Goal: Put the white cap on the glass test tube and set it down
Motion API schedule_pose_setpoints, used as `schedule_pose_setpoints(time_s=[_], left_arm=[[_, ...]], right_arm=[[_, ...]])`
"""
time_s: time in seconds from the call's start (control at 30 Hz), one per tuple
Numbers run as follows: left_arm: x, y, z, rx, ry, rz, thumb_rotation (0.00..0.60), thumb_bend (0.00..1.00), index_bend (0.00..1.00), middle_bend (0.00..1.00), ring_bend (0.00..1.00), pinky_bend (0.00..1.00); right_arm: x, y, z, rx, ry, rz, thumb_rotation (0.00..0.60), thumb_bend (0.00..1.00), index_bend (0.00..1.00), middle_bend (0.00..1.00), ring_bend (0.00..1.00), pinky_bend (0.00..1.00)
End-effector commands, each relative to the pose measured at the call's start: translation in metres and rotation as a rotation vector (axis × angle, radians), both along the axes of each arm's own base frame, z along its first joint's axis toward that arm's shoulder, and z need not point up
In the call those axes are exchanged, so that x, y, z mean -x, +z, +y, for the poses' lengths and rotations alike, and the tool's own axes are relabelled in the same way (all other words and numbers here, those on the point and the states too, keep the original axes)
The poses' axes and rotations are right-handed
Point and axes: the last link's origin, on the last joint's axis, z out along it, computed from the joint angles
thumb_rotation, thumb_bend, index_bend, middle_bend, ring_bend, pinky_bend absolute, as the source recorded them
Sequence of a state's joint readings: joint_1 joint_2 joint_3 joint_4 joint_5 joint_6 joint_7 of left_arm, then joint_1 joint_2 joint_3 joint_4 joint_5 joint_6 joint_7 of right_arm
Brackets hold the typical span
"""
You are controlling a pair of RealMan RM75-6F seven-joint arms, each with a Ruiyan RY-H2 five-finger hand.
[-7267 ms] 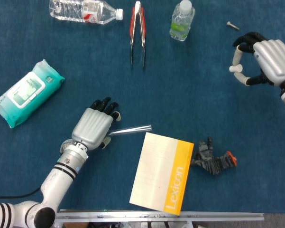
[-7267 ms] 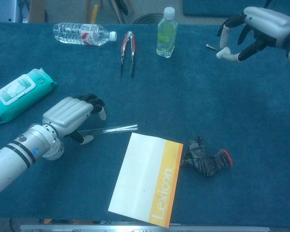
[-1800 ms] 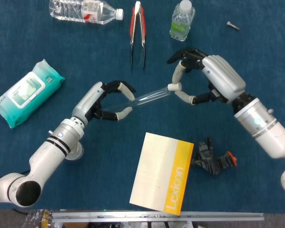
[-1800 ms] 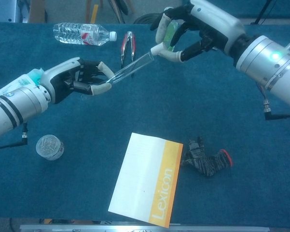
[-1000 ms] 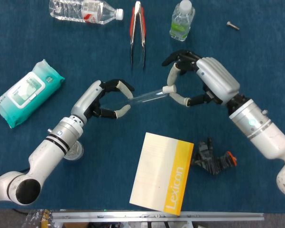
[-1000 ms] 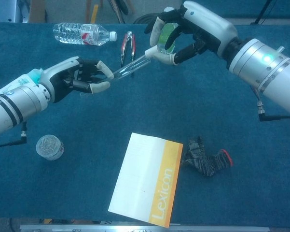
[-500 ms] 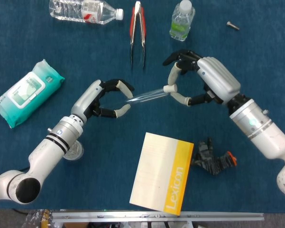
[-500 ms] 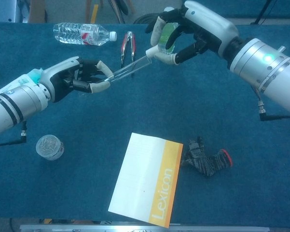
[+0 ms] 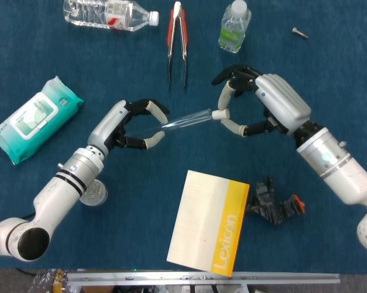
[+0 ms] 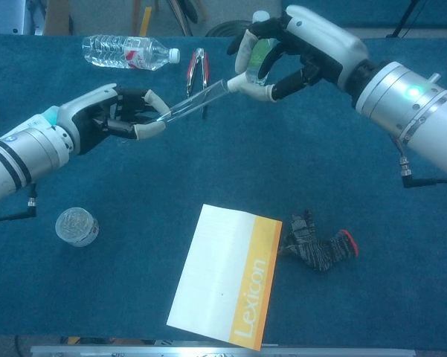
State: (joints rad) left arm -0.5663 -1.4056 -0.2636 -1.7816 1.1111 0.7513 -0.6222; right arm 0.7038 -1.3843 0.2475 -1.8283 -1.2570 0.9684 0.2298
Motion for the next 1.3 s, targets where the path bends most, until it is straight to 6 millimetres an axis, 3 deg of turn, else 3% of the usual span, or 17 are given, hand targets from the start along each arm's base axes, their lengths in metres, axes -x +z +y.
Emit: schedule_pose_setpoints(time_s=[0.03,1.3], left_arm=[[0.000,0.000,0.000,0.000,-0.001,0.000,0.600,0.36,0.62,0.31,0.12,0.15],[-0.006,-0.006,-0.001,0.024,-0.007,-0.010,0.600,0.36,0.62,0.31,0.12,0.15]], right_arm=[[-0.001,-0.001,0.000,-0.002,0.000,-0.002,0.600,0.31,0.64,0.32,0.17,0.39],[-0.015,-0.022,0.001,-0.048,0.004,-0.040,0.600,0.31,0.64,0.32,0.17,0.39]])
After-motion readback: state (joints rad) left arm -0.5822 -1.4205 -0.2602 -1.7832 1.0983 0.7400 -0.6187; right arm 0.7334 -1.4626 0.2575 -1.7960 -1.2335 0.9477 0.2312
